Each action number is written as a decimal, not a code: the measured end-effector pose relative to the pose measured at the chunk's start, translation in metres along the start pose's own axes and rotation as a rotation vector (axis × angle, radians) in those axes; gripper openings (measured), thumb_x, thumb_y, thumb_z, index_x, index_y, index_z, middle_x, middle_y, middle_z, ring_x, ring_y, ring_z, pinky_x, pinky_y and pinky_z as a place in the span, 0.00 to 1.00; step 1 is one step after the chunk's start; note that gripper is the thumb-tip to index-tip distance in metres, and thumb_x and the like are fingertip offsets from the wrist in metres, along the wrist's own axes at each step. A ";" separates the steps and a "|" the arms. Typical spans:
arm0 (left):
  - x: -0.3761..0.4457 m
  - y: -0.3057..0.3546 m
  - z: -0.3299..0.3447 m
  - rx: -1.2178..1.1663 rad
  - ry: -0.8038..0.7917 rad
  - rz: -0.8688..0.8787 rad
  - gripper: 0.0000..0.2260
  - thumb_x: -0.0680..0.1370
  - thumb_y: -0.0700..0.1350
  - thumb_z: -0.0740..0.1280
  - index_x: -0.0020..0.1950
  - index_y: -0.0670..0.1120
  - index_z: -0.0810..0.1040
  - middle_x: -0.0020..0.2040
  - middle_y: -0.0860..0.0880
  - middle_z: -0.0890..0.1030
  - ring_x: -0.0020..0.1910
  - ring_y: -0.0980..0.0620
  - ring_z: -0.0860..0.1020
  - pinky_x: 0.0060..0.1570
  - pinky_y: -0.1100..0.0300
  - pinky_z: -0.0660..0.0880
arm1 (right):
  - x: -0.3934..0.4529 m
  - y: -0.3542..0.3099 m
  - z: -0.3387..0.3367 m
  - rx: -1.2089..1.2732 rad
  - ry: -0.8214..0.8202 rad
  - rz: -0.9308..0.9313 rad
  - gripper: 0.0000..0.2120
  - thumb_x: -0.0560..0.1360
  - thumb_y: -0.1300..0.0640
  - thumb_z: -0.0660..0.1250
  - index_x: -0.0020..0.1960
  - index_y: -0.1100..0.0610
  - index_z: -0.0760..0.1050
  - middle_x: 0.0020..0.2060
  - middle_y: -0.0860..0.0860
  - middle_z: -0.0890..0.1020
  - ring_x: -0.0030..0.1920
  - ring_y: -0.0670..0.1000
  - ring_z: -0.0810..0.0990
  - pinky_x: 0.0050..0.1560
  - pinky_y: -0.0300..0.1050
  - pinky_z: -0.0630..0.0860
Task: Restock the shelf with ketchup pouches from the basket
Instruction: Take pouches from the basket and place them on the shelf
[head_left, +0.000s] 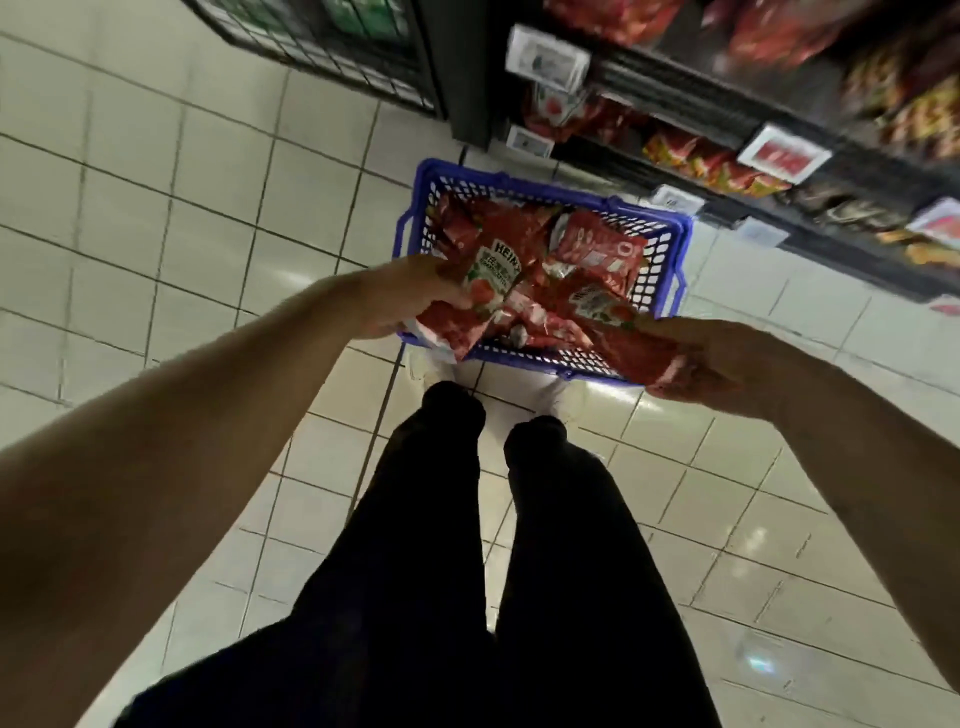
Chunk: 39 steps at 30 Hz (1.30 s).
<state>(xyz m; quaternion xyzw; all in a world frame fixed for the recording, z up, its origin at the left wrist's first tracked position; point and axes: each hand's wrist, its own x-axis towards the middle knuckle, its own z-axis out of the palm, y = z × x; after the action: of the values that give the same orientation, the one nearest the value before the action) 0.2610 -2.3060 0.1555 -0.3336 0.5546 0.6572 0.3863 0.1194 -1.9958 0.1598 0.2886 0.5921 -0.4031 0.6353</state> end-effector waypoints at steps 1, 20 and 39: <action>-0.018 0.011 0.003 -0.063 -0.033 0.018 0.19 0.76 0.38 0.70 0.68 0.41 0.75 0.64 0.39 0.80 0.64 0.38 0.78 0.62 0.43 0.77 | -0.025 0.002 0.007 0.086 -0.081 -0.019 0.26 0.65 0.53 0.77 0.61 0.59 0.80 0.47 0.53 0.87 0.40 0.49 0.85 0.49 0.48 0.82; -0.308 0.251 0.060 -0.002 0.054 0.881 0.21 0.60 0.43 0.81 0.50 0.58 0.84 0.46 0.50 0.87 0.42 0.52 0.85 0.39 0.59 0.80 | -0.371 -0.044 0.118 0.074 0.024 -1.118 0.31 0.63 0.66 0.78 0.65 0.58 0.73 0.51 0.55 0.86 0.48 0.53 0.85 0.47 0.48 0.81; -0.359 0.427 0.149 -0.102 0.281 1.157 0.18 0.73 0.47 0.75 0.61 0.46 0.79 0.55 0.39 0.85 0.54 0.38 0.84 0.50 0.46 0.82 | -0.525 -0.173 0.025 0.002 0.100 -1.555 0.14 0.77 0.46 0.70 0.59 0.51 0.77 0.47 0.49 0.87 0.45 0.49 0.86 0.43 0.41 0.79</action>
<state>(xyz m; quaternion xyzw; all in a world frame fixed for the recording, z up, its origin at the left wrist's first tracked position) 0.0565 -2.2452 0.6924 -0.0793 0.6599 0.7361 -0.1281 -0.0014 -2.0150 0.6995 -0.1910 0.6519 -0.7199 0.1426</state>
